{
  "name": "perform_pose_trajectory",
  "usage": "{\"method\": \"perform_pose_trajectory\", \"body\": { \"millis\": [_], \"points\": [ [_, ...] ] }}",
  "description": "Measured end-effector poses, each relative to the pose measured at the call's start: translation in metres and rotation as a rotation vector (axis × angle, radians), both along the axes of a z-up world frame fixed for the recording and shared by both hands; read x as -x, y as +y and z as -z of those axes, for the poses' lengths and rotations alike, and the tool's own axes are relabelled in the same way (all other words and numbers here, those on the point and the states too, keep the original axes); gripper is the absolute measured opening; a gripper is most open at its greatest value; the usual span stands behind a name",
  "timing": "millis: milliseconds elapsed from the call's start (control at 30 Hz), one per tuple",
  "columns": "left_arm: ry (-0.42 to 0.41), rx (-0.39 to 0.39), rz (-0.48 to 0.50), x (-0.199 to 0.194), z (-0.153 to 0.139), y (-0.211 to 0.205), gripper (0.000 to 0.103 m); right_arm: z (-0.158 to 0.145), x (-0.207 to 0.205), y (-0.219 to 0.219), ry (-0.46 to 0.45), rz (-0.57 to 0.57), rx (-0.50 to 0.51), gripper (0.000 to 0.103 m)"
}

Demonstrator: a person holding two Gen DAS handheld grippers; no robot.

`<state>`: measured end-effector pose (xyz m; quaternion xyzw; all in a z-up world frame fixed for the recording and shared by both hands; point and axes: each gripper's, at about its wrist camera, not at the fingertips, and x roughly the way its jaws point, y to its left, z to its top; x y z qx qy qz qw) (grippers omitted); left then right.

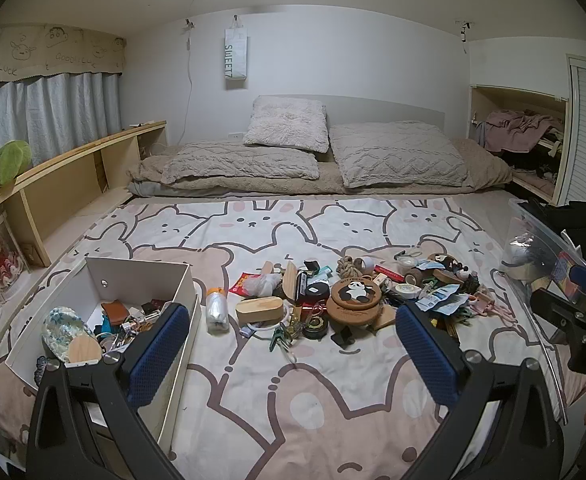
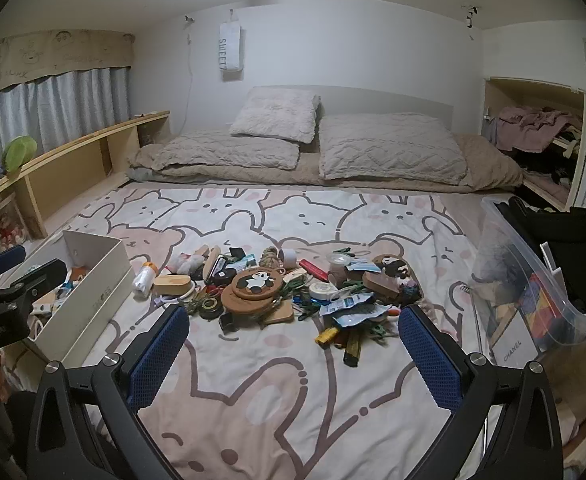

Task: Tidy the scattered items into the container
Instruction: 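Move both tools toward the scattered pile of items on the sheet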

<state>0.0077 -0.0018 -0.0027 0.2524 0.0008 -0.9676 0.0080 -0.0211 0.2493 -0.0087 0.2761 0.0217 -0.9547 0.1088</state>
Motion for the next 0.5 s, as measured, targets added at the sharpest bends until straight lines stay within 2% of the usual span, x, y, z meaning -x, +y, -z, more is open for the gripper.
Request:
{"method": "perform_pose_trajectory", "body": {
  "millis": [500],
  "points": [
    [-0.003,0.001,0.001,0.0002,0.0002,-0.0003,0.103,-0.0003,-0.0015,-0.0018,0.002,-0.003,0.003,0.103]
  ]
}}
